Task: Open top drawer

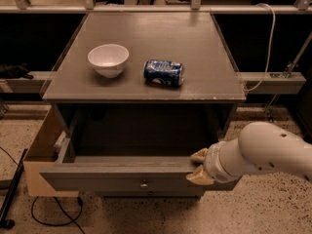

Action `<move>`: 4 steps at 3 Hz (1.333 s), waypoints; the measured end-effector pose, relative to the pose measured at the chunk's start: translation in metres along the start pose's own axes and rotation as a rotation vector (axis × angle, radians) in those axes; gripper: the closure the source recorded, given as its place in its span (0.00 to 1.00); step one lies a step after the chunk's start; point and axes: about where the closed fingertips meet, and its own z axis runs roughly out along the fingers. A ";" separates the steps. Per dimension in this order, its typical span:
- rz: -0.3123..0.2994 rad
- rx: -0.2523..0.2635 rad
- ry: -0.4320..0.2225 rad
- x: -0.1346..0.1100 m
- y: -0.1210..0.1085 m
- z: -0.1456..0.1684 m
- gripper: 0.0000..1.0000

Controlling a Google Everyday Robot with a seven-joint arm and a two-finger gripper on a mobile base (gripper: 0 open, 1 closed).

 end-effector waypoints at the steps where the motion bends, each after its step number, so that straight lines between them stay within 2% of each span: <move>1: 0.000 0.000 0.000 0.000 0.000 0.000 0.77; 2: 0.000 0.000 0.000 0.000 0.000 0.000 0.54; 3: 0.000 0.000 0.000 0.000 0.000 0.000 0.23; 4: 0.000 0.000 0.000 0.000 0.000 0.000 0.01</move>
Offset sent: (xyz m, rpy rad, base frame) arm 0.0000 0.0000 0.0000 0.0000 0.0000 0.0000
